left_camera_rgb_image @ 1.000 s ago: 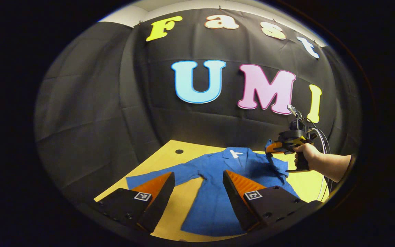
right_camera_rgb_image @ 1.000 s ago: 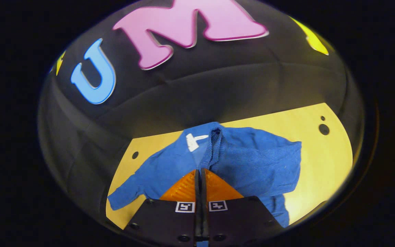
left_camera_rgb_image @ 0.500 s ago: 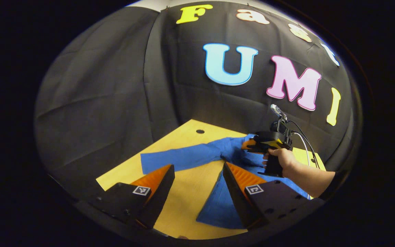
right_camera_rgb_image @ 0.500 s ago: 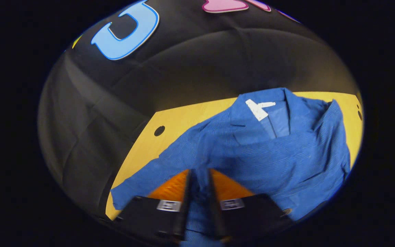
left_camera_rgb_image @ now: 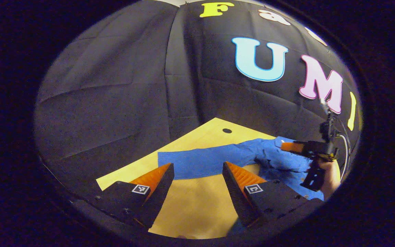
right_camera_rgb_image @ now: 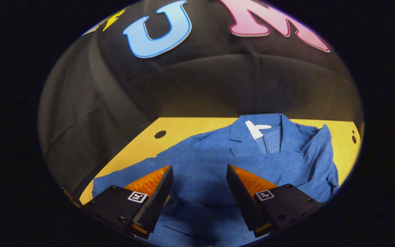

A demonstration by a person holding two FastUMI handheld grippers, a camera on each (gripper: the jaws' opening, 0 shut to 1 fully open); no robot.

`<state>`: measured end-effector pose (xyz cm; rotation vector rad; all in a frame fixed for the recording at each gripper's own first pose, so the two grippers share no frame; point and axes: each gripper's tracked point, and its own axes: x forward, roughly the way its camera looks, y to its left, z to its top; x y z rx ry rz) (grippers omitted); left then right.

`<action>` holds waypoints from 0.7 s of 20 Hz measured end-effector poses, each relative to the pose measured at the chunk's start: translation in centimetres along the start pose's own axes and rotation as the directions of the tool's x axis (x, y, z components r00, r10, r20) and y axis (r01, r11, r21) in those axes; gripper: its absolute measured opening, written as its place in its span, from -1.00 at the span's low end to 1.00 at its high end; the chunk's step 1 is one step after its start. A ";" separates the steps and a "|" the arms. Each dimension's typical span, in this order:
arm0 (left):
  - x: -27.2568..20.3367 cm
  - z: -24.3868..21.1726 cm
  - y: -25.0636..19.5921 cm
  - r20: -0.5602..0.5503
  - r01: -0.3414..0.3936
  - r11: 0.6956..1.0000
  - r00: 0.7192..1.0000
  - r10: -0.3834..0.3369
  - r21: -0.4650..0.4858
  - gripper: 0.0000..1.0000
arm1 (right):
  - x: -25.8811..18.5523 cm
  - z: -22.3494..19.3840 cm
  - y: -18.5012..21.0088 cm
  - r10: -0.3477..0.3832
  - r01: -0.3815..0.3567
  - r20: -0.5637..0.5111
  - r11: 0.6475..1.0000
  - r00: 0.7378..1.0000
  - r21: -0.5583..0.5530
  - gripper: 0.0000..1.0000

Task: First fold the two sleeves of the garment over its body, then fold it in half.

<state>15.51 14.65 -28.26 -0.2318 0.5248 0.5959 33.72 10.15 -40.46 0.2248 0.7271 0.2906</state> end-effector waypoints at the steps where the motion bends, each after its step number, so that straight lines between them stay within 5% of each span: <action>1: 1.3 -0.1 1.3 0.001 -0.050 0.999 0.999 0.050 0.008 0.67 | -1.1 0.2 0.1 0.005 -0.005 0.028 1.000 1.000 -0.009 0.97; 5: 6.8 -1.5 3.7 -0.069 -0.137 0.991 0.988 0.137 0.001 0.67 | -5.7 1.1 -1.7 -0.053 0.081 0.155 0.980 0.986 -0.183 0.97; 9: 9.4 -3.0 4.9 -0.190 -0.220 0.969 0.962 0.197 -0.111 0.67 | -9.5 1.1 -1.4 0.001 0.066 0.253 0.964 0.967 -0.257 0.96; 14: 9.9 -6.2 5.3 -0.352 -0.277 0.961 0.901 0.255 -0.013 0.67 | -11.5 -2.6 -4.9 -0.034 0.065 0.129 0.969 0.991 -0.239 0.96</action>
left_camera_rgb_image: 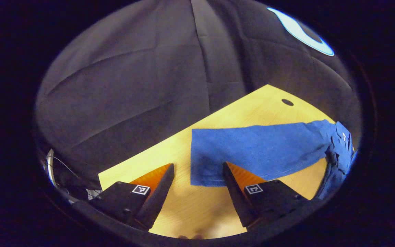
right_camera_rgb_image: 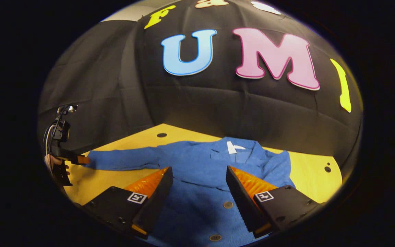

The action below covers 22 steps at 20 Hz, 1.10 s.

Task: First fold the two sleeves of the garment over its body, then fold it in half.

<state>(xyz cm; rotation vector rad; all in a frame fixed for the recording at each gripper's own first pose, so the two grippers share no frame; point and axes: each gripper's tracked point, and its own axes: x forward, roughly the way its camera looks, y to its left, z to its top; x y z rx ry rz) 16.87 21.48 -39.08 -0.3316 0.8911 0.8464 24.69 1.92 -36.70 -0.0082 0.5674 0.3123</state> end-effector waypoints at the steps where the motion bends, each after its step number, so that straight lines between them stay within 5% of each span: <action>1: 0.7 1.5 -0.3 0.061 -0.005 1.000 0.998 0.004 0.015 0.68 | -0.2 -1.0 -0.6 -0.004 0.005 -0.039 1.000 0.999 0.023 0.97; 5: -0.1 1.6 -1.0 -0.009 0.083 0.996 0.996 -0.083 0.006 0.45 | -1.9 -2.8 -4.0 -0.032 0.038 -0.070 0.996 0.997 0.083 0.96; 6: 0.4 1.4 -1.5 -0.034 0.102 0.995 0.994 -0.102 0.017 0.10 | -2.1 -3.6 -5.5 -0.056 0.059 -0.086 0.998 0.995 0.035 0.96; 7: 0.6 1.5 -1.9 -0.044 0.120 0.992 0.992 -0.118 0.035 0.09 | -2.5 -4.2 -7.7 -0.110 0.108 -0.103 0.994 0.989 -0.028 0.96; 8: 0.6 1.7 -2.1 -0.047 0.112 0.993 0.993 -0.111 0.036 -0.20 | -2.7 -4.3 -9.7 -0.149 0.142 -0.105 0.987 0.983 -0.070 0.99; 10: 0.6 2.1 -2.0 -0.043 0.114 0.992 0.993 -0.112 0.061 -0.77 | -2.4 -4.5 -12.4 -0.178 0.173 -0.106 0.983 0.978 -0.056 1.00; 12: 0.3 2.4 -2.0 -0.026 0.128 0.990 0.992 -0.126 0.066 -0.96 | -2.7 -4.3 -14.6 -0.209 0.211 -0.104 0.978 0.972 0.001 1.00; 15: -0.2 3.1 -3.1 -0.015 0.161 0.987 0.987 -0.161 0.018 -1.00 | -3.3 -3.7 -17.5 -0.256 0.260 -0.094 0.965 0.962 0.043 1.00; 18: -2.7 6.5 -5.0 0.092 0.150 0.986 0.983 -0.156 0.070 -1.00 | -4.2 -3.5 -18.9 -0.274 0.278 -0.088 0.959 0.958 0.046 1.00; 22: -9.0 10.9 -13.2 0.228 0.219 0.961 0.940 -0.254 0.168 -1.00 | -5.5 -3.5 -20.2 -0.292 0.297 -0.087 0.954 0.952 0.047 1.00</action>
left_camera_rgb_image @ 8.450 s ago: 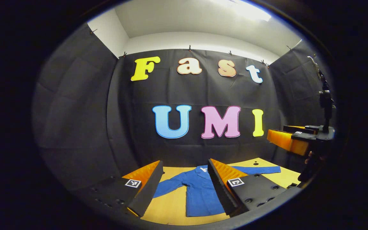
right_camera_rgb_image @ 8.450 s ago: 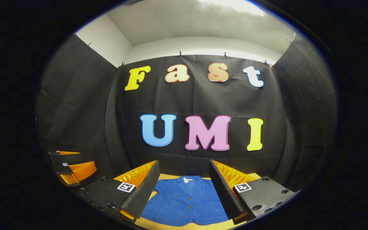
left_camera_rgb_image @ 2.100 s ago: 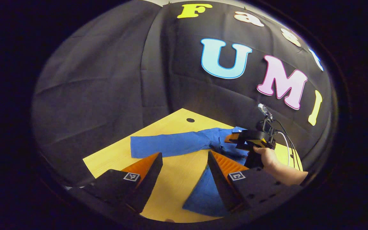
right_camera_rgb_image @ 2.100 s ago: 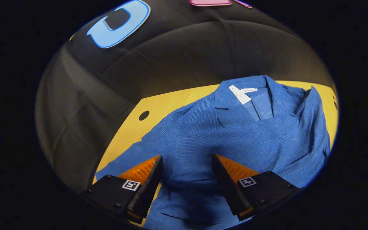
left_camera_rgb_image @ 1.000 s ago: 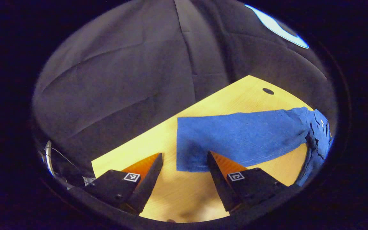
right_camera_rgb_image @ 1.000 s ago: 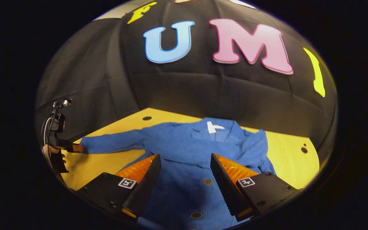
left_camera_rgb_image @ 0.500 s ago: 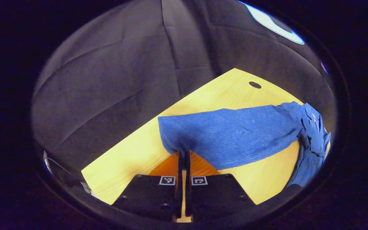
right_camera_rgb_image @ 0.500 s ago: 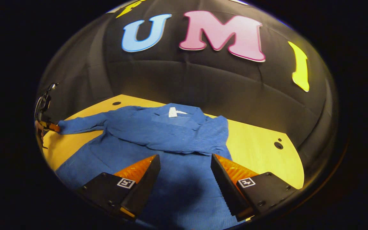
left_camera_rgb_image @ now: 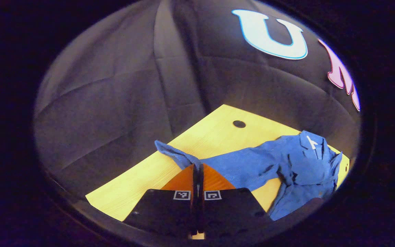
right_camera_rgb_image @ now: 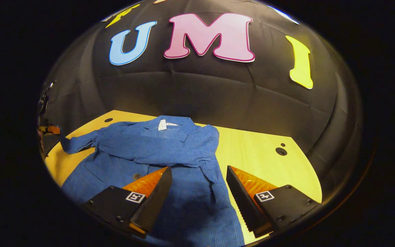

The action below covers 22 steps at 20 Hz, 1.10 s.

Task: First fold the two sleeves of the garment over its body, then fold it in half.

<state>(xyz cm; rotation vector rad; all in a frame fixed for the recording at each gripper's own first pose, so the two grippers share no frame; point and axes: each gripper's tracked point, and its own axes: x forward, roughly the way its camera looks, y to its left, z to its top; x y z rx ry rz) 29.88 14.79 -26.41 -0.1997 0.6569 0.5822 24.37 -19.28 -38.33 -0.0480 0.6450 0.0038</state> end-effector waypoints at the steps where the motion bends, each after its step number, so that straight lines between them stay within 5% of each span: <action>1: -0.8 1.8 -2.0 0.048 0.010 1.000 0.999 -0.012 0.030 -1.00 | -0.2 -0.1 -0.5 -0.006 0.006 -0.003 1.000 1.000 0.007 1.00; 5: -4.3 5.6 -16.1 0.155 0.191 0.969 0.964 -0.215 0.155 -1.00 | -1.2 -0.5 -3.7 -0.041 0.042 -0.009 0.998 0.999 0.048 1.00; 11: -7.2 0.6 -39.3 0.069 0.519 0.807 0.828 -0.556 0.281 -1.00 | -4.0 -2.6 -11.0 -0.156 0.160 -0.036 0.979 0.987 0.128 1.00; 12: -7.4 -1.4 -43.4 0.041 0.556 0.777 0.805 -0.592 0.294 -1.00 | -4.6 -3.1 -11.8 -0.167 0.172 -0.043 0.973 0.985 0.152 1.00; 15: -8.6 -5.1 -48.2 -0.019 0.564 0.757 0.806 -0.592 0.330 -0.95 | -6.0 -4.8 -12.5 -0.178 0.188 -0.066 0.959 0.982 0.214 1.00; 16: -8.7 -6.4 -49.0 -0.047 0.567 0.752 0.808 -0.588 0.337 -0.74 | -6.5 -5.5 -12.5 -0.178 0.191 -0.078 0.956 0.981 0.224 1.00; 19: -9.0 -7.6 -49.5 -0.058 0.570 0.746 0.806 -0.589 0.345 0.70 | -7.6 -7.3 -12.0 -0.177 0.198 -0.112 0.956 0.978 0.216 1.00; 22: -10.2 -7.2 -46.2 -0.022 0.579 0.737 0.791 -0.611 0.349 0.72 | -8.6 -8.7 -11.2 -0.179 0.207 -0.139 0.952 0.974 0.225 1.00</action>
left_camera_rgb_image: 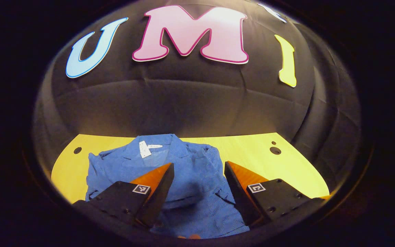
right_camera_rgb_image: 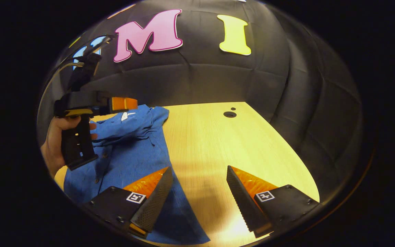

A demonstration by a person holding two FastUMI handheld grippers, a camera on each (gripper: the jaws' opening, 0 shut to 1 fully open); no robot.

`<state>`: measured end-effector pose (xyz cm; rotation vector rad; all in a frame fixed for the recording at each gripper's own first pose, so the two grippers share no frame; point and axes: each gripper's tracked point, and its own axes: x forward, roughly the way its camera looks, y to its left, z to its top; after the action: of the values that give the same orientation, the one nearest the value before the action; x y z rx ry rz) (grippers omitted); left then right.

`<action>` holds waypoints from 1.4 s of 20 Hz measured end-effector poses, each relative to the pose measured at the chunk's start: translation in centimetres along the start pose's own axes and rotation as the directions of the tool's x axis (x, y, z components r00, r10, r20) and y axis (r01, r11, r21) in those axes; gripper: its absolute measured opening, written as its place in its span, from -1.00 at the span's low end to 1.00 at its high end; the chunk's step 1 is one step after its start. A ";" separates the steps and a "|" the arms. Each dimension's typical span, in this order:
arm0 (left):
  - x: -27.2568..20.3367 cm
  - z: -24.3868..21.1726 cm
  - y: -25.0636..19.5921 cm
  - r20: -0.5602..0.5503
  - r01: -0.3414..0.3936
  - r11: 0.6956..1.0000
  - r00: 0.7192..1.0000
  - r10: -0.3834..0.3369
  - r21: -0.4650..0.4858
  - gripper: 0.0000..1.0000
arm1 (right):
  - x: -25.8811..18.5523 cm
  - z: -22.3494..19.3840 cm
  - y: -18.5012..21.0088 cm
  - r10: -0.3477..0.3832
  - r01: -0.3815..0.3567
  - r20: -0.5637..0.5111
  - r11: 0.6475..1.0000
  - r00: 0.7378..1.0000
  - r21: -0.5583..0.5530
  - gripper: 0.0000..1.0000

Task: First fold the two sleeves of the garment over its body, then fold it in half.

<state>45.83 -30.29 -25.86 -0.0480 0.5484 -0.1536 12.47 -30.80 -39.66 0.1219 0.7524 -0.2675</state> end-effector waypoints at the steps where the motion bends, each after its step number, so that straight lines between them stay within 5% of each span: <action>1: -1.5 -0.5 1.0 0.007 0.007 1.000 1.000 -0.007 -0.003 0.71 | -0.1 -0.6 0.6 0.008 -0.008 -0.014 1.000 1.000 0.004 1.00; 7: -13.6 -9.0 12.1 -0.105 -0.096 0.995 0.990 0.096 0.003 0.72 | -2.5 -5.4 2.7 0.018 -0.022 -0.134 0.999 0.991 -0.031 1.00; 12: -24.0 -19.0 20.6 -0.290 -0.243 0.970 0.928 0.236 0.010 0.67 | -4.2 -8.6 2.3 -0.026 0.015 -0.195 0.998 0.980 -0.057 1.00; 18: -29.5 -28.2 19.4 -0.471 -0.289 0.954 0.855 0.217 -0.086 0.72 | -4.5 -11.1 2.0 -0.059 0.047 -0.257 0.998 0.965 -0.053 0.92; 25: -29.0 -28.9 18.9 -0.471 -0.305 0.946 0.855 0.218 -0.115 0.67 | -4.9 -12.3 2.6 -0.066 0.068 -0.274 0.998 0.960 -0.001 0.99; 26: -29.0 -28.9 18.7 -0.473 -0.310 0.942 0.853 0.219 -0.124 0.60 | -4.9 -12.3 2.7 -0.061 0.061 -0.269 0.998 0.961 -0.011 0.84; 28: -28.8 -29.1 18.2 -0.474 -0.299 0.946 0.856 0.208 -0.124 0.53 | -5.0 -12.3 2.7 -0.059 0.062 -0.274 0.998 0.960 0.001 0.97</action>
<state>8.82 -7.86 -37.37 -0.1303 1.0354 0.1571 1.64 -24.73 -45.14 0.1474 1.0319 -0.3166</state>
